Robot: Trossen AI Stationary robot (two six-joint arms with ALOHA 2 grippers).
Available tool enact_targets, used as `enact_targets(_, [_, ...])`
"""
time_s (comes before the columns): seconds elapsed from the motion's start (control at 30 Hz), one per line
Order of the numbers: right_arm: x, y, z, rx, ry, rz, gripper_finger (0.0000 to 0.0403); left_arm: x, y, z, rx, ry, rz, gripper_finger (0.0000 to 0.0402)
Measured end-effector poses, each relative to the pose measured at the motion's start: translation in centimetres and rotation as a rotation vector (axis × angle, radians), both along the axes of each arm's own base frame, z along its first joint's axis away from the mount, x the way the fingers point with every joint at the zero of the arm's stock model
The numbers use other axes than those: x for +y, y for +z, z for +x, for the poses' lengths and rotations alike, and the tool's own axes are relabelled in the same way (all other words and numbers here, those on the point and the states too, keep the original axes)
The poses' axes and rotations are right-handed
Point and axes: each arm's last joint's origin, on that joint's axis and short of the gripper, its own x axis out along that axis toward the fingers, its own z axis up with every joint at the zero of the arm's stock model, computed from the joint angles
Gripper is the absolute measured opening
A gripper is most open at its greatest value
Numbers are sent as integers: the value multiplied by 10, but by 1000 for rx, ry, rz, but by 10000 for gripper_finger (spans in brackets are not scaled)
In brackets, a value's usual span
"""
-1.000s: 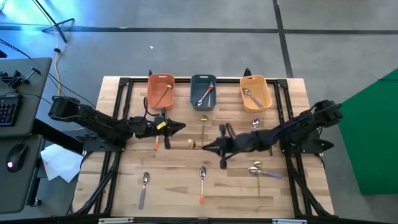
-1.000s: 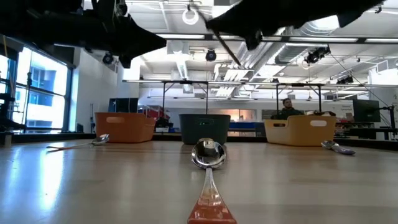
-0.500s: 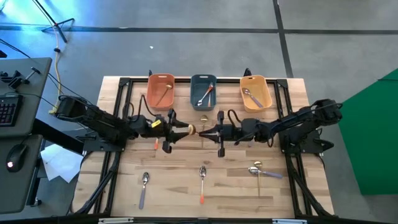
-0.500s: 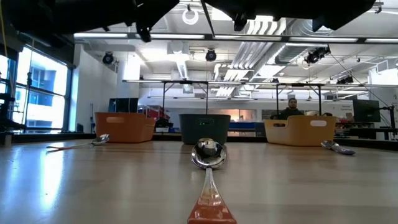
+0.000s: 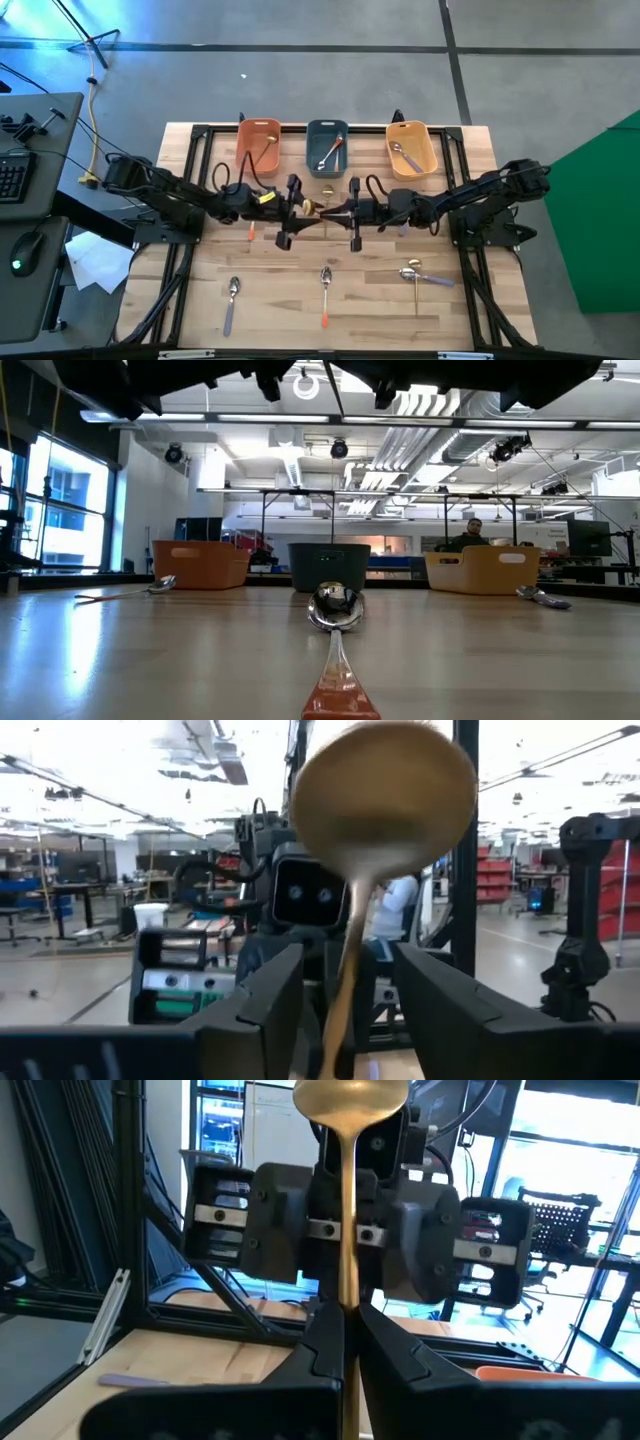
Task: Sort silverware by color (type)
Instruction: Put the gold spoon into the orange bin
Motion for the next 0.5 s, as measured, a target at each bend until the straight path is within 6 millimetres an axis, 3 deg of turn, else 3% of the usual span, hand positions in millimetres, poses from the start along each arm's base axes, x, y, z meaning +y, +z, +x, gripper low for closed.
enact_targets(0.13, [0,0,0,0,0,0,3,-1,3,1,-17,-13,23,101])
enact_targets(0.3, [0,0,0,0,-1,-4,3,-2,5,-1,-34,41,66,17])
enact_targets(0.5, [-1,0,0,0,-49,1,7,-2,7,-2,-32,65,78,6])
